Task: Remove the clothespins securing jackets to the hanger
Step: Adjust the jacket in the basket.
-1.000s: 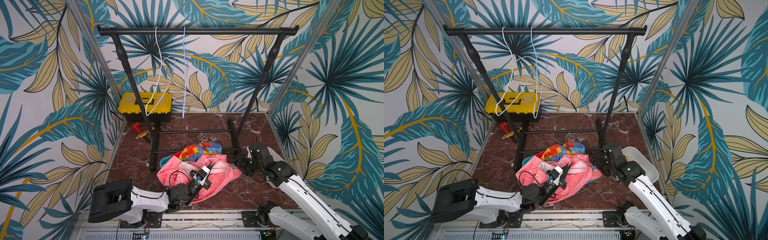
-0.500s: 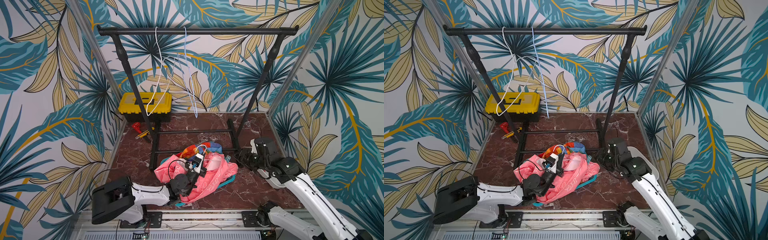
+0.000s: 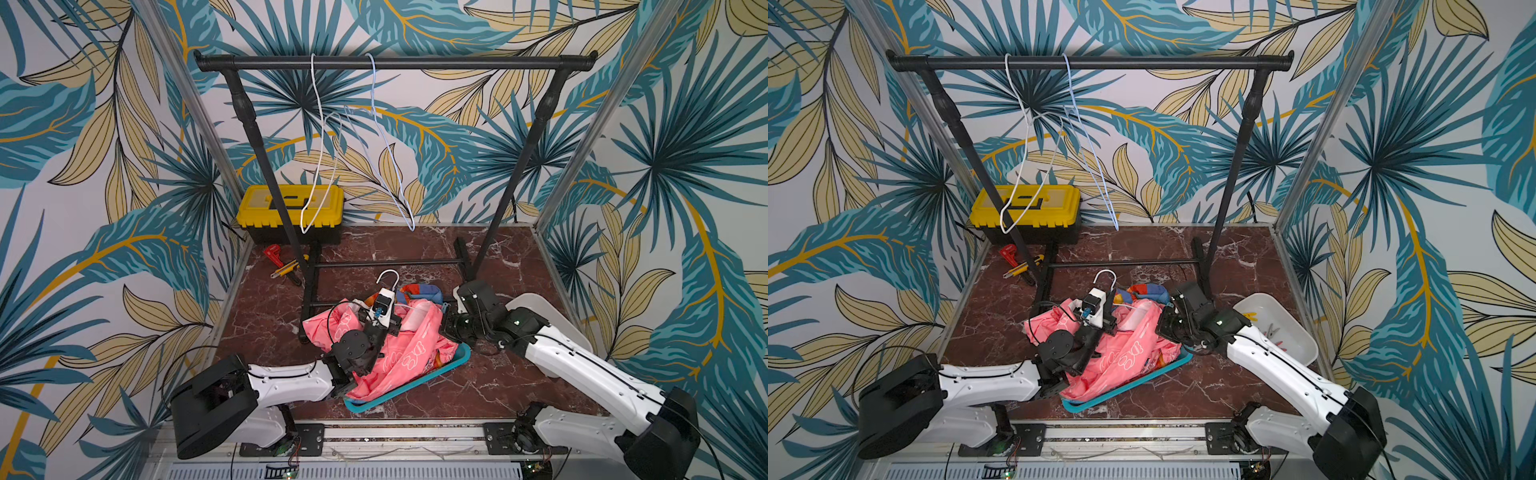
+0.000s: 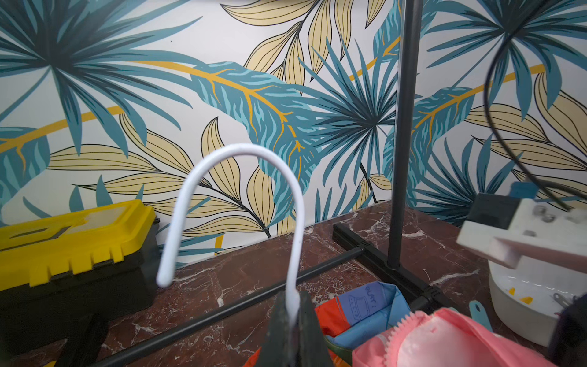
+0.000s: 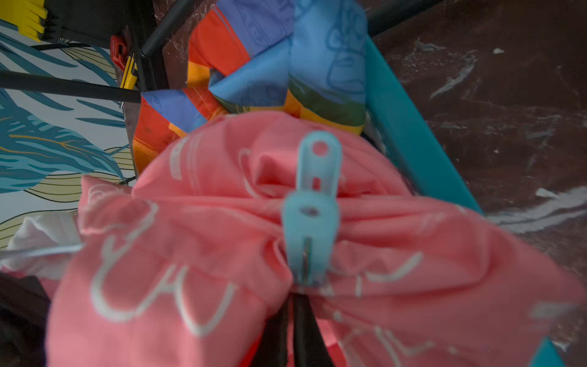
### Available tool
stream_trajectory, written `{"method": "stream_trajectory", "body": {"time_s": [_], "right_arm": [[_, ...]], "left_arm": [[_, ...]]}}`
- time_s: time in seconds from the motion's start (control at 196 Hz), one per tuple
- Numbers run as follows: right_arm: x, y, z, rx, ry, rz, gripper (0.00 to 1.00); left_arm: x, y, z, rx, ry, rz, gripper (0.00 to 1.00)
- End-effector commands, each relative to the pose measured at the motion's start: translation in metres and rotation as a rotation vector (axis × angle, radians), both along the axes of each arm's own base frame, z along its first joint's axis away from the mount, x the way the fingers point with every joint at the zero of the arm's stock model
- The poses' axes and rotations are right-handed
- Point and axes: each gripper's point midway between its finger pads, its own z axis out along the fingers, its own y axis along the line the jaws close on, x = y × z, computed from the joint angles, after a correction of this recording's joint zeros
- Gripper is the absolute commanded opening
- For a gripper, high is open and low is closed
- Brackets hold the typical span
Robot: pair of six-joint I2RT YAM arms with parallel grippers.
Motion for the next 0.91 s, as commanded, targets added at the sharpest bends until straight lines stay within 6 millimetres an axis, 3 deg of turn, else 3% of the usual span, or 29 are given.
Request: {"method": "stream_trajectory", "body": {"time_s": [0.0, 0.102, 0.256, 0.368, 0.445, 0.531, 0.721, 0.91], "right_arm": [[0.040, 0.025, 0.016, 0.070, -0.123, -0.032, 0.09], [0.061, 0.035, -0.004, 0.072, -0.119, -0.055, 0.10], [0.093, 0.054, -0.015, 0.165, -0.155, -0.093, 0.16], [0.095, 0.048, -0.032, 0.170, -0.122, -0.140, 0.18], [0.085, 0.038, -0.035, 0.154, -0.117, -0.154, 0.24], [0.070, 0.014, -0.025, 0.096, -0.130, -0.184, 0.33], [0.022, -0.070, -0.009, -0.108, -0.134, -0.336, 0.50], [-0.005, -0.121, 0.012, -0.151, -0.148, -0.416, 0.49]], "left_arm": [[-0.004, 0.000, -0.008, 0.112, -0.010, 0.003, 0.00], [-0.011, 0.003, -0.005, 0.115, -0.023, -0.004, 0.00], [-0.020, 0.000, -0.013, 0.134, -0.017, -0.025, 0.00], [-0.032, -0.011, -0.028, 0.166, 0.001, -0.072, 0.00], [-0.040, -0.018, -0.041, 0.192, 0.018, -0.094, 0.00], [-0.047, -0.023, -0.055, 0.213, 0.042, -0.109, 0.00], [-0.058, -0.039, -0.083, 0.262, 0.086, -0.132, 0.00], [-0.071, -0.055, -0.097, 0.283, 0.107, -0.180, 0.00]]}}
